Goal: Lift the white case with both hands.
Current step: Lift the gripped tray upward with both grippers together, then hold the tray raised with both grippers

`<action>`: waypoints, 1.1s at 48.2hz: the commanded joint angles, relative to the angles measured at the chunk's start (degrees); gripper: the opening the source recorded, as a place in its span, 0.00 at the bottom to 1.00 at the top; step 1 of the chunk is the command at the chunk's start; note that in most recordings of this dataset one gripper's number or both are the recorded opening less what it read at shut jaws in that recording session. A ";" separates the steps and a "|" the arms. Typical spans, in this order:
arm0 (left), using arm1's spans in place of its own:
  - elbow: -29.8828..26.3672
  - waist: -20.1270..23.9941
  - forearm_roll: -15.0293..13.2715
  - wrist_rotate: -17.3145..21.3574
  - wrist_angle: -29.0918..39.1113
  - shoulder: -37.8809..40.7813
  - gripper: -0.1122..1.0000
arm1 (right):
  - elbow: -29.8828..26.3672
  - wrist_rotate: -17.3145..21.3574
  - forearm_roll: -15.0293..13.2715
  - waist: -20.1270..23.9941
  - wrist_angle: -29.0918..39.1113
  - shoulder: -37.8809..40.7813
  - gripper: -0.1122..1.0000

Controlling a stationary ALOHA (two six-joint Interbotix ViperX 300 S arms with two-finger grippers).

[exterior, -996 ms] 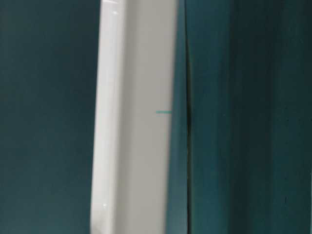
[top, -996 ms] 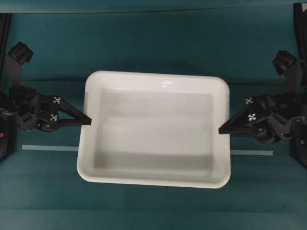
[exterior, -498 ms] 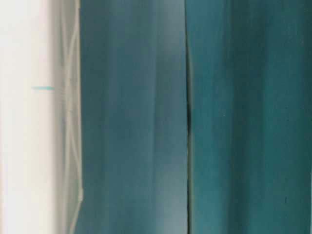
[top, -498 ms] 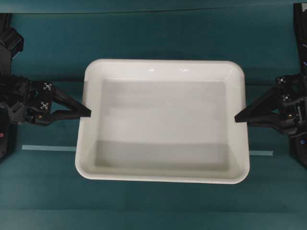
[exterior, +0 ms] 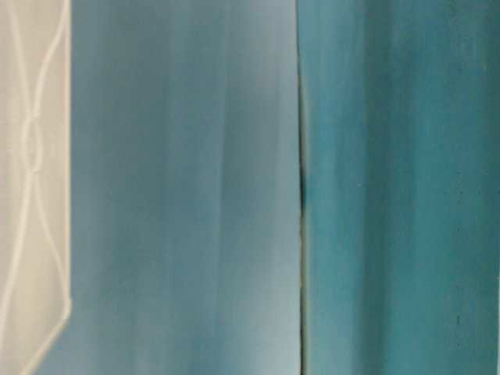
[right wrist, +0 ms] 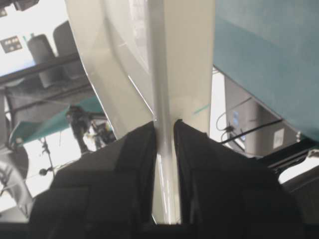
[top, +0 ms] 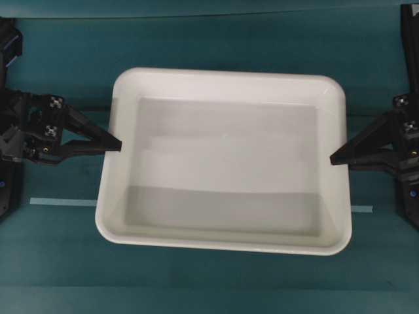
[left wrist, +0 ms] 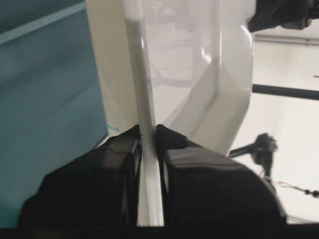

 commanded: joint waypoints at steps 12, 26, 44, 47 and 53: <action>-8.88 -0.88 0.09 -0.79 4.13 1.41 0.17 | -6.24 2.55 0.62 -1.67 0.70 1.58 0.21; -11.07 -1.49 0.09 -2.20 6.50 2.29 0.17 | -7.73 2.81 0.62 -2.37 1.49 0.97 0.21; -11.16 -1.49 0.18 -2.29 6.42 2.37 0.17 | -8.35 2.72 0.44 -2.46 1.76 1.14 0.21; -11.07 -1.49 0.18 -2.11 6.42 2.37 0.17 | -8.35 2.64 0.35 -2.46 1.93 1.23 0.21; -11.16 -1.49 0.18 -2.11 6.33 2.55 0.17 | -8.35 2.64 0.35 -2.46 2.46 1.14 0.21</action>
